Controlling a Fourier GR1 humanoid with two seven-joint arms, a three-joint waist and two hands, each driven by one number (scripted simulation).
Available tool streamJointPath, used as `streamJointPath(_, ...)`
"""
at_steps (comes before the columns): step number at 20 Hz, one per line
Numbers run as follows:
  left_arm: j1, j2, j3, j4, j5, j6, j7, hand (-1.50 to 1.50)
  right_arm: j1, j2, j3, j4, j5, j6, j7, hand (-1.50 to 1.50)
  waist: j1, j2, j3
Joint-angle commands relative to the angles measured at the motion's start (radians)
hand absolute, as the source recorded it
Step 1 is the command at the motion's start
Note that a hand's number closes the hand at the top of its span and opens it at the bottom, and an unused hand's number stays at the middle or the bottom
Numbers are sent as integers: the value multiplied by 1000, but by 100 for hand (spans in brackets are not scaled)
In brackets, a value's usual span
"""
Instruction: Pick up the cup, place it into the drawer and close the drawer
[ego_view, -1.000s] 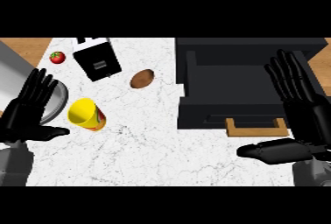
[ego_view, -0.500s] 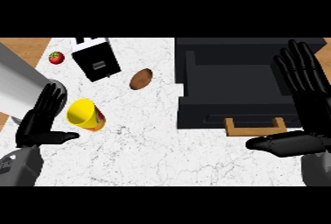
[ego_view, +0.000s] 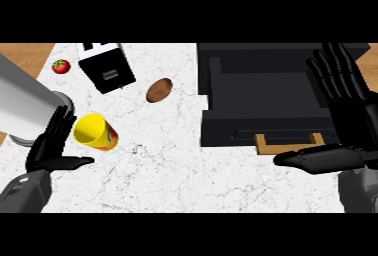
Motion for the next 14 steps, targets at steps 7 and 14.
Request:
streamJointPath(7, -10, -38, 0, 145, -44, 24, -218, -150, 23, -3, 5, -1, 2, 18, -4, -150, -8, 4, -2)
streamJointPath(14, -11, -52, 5, 171, -52, 44, -260, -150, 2, -22, -45, -20, -34, 18, -3, -150, -25, 12, -5)
